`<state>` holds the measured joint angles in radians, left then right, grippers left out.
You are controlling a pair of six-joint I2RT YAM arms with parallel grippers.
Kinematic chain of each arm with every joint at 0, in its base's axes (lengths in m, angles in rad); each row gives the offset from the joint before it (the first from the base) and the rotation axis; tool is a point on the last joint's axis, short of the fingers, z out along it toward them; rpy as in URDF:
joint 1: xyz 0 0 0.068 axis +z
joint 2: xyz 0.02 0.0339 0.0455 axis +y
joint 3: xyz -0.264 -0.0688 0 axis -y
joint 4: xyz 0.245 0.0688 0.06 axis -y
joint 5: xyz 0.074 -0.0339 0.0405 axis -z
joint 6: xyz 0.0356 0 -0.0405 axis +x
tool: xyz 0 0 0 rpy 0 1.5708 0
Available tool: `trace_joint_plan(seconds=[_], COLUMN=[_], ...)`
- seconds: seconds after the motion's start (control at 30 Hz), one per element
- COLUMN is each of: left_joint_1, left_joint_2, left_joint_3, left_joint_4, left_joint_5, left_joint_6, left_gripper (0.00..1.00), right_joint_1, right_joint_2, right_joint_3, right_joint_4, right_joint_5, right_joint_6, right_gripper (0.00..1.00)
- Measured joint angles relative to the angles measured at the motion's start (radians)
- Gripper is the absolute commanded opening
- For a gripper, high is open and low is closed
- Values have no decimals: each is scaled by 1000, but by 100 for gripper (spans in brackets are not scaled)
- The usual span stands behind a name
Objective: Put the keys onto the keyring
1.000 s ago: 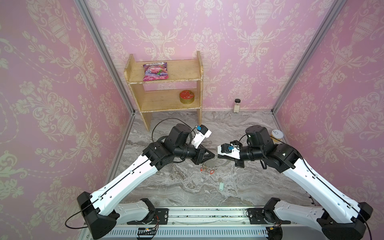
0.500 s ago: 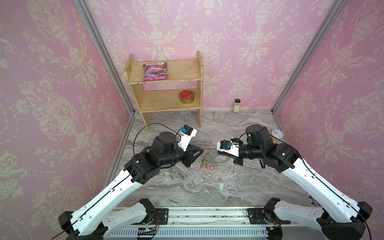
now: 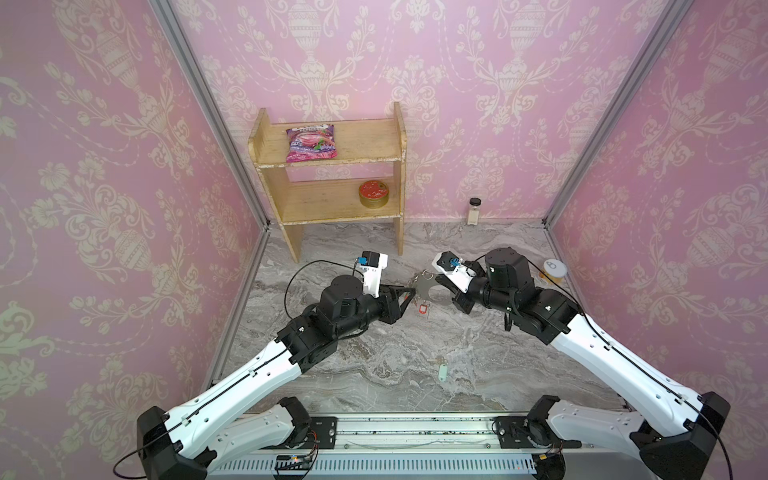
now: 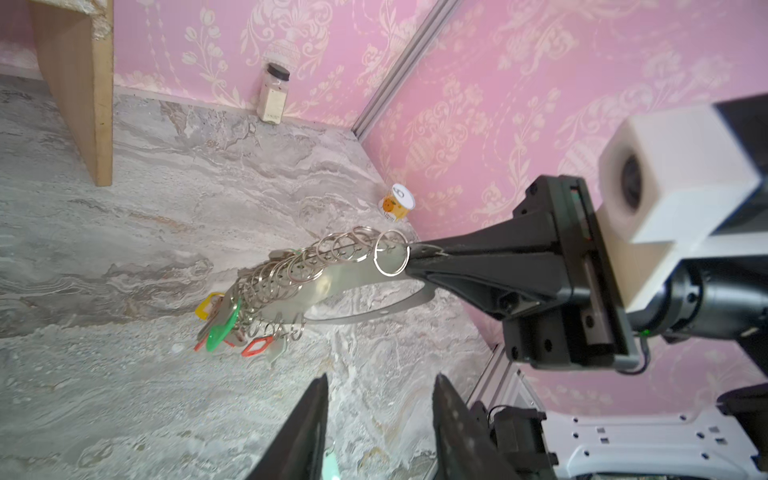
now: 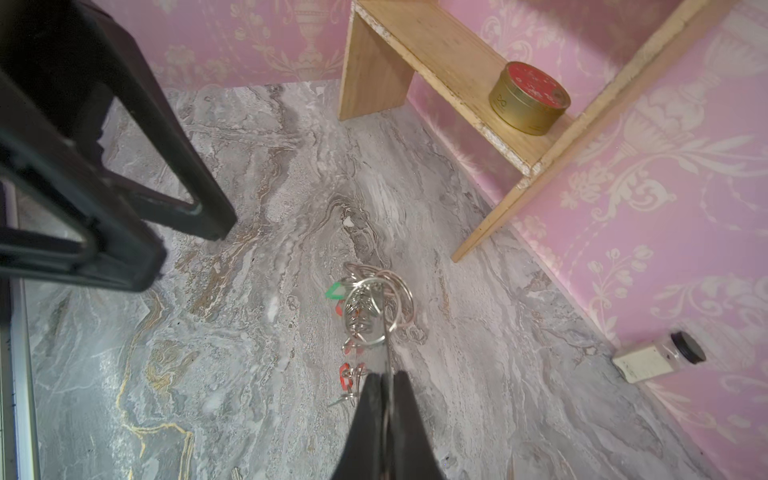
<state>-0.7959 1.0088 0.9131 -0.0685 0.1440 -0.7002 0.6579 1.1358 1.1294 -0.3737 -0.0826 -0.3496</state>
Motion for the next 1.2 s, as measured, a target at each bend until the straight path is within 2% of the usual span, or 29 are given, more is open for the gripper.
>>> trace_joint_plan(seconds=[0.23,0.43,0.87,1.2], left_joint_1=[0,0,3,16], left_joint_2=[41,113,185,213], left_joint_3=[-21,-51,-52,-52], left_joint_4=[222,362,495,525], left_joint_5=[-10,-10,0,11], left_joint_6=[-134,-241,-360,-397], left_gripper=[52,53,50,47], right_joint_1=[0,0,0,11], right_joint_2=[-1,-3,-26,-28], right_joint_3=[-58,-71,-71,-71], right_joint_4=[93,137,153,165], right_joint_5=[80,100,71,44], right_joint_6=[166,241,276,276], right_gripper=[0,0,0,0])
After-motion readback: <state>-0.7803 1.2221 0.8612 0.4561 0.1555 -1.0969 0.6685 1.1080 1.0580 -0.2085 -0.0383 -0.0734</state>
